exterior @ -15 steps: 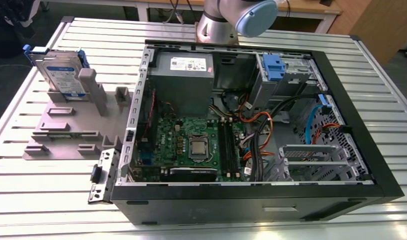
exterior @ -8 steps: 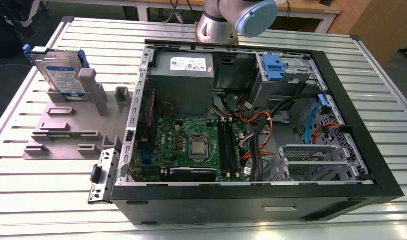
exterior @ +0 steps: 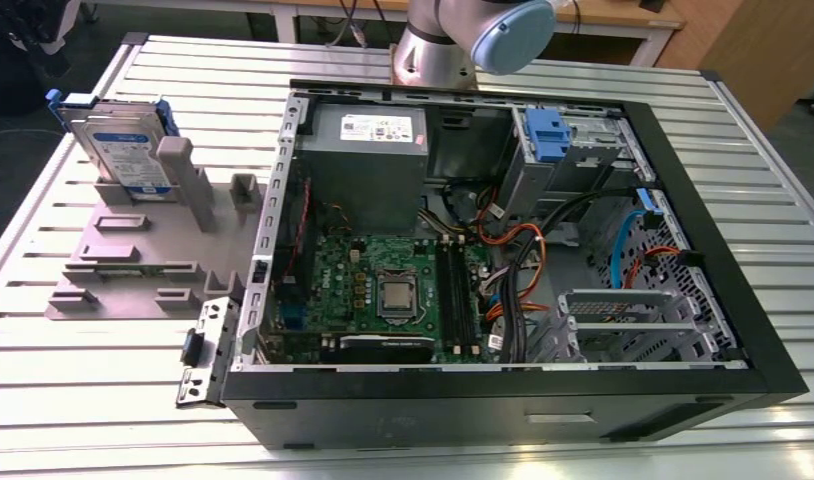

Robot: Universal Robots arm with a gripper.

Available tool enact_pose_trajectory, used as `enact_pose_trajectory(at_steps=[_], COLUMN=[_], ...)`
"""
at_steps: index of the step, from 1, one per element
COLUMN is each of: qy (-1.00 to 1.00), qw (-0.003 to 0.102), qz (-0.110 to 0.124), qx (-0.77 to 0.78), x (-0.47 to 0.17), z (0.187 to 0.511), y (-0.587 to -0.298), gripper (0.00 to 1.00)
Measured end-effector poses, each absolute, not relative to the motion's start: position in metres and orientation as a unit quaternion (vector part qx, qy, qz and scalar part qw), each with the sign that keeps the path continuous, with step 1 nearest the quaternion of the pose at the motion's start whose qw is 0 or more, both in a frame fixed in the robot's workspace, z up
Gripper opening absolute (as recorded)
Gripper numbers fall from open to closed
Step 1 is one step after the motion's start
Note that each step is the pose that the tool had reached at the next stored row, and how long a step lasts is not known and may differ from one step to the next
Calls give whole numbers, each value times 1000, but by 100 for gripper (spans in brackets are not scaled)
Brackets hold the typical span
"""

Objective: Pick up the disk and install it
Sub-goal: 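Pick up the disk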

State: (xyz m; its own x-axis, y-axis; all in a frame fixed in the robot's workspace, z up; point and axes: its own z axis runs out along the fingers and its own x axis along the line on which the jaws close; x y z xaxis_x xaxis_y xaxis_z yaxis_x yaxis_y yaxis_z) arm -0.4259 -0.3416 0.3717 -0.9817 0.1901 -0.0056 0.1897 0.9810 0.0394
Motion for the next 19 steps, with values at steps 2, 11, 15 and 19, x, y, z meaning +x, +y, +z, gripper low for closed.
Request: enact_pose_trajectory(at_steps=[2, 11, 15, 19], qy=[995, 995, 994, 994], qw=[5, 5, 5, 5], qz=[19, 19, 19, 19], qx=[98, 102, 104, 106], x=[-426, -426, -426, -426], z=[372, 372, 372, 372], y=[-342, -342, -342, -342], gripper=[11, 11, 11, 11])
